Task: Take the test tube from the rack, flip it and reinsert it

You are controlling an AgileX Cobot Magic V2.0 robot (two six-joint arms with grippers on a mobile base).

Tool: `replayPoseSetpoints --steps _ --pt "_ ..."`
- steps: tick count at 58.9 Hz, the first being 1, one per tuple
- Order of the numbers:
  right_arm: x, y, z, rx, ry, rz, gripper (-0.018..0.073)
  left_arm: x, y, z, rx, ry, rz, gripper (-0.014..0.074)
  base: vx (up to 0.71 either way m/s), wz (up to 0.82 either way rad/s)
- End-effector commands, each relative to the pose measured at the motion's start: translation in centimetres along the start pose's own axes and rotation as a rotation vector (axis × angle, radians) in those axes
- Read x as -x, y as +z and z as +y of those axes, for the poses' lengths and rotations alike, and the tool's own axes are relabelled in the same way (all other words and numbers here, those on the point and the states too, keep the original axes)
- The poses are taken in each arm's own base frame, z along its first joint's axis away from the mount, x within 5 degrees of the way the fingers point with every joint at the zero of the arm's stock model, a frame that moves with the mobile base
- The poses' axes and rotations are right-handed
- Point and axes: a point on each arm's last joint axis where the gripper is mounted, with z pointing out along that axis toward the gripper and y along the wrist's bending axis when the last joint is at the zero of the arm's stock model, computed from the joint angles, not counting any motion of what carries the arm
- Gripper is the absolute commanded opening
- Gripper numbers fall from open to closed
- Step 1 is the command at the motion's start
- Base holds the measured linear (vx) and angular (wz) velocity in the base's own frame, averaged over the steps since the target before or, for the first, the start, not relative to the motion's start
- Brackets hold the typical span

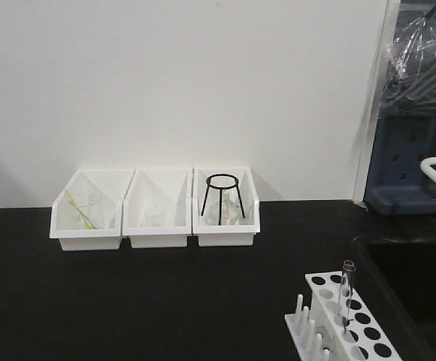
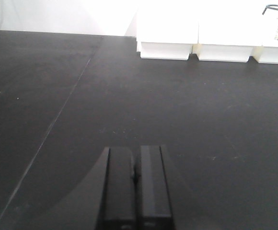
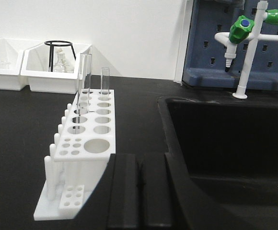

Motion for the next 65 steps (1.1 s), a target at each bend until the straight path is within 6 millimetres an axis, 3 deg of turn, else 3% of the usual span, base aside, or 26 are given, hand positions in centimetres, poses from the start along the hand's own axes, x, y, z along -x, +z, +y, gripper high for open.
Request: replayPoseSetpoints --steps 1,65 --pt "0.63 -0.1 -0.1 -0.014 -0.012 -0.082 -0.0012 0.79 -0.12 -0.16 -0.021 -0.003 -0.096 -0.0006 0.0 0.0" --pt "0.6 -0.1 -0.42 -0.073 -0.009 -0.076 -0.0011 0.79 -0.12 -0.16 -0.021 -0.003 -0.096 -0.0006 0.0 0.0"
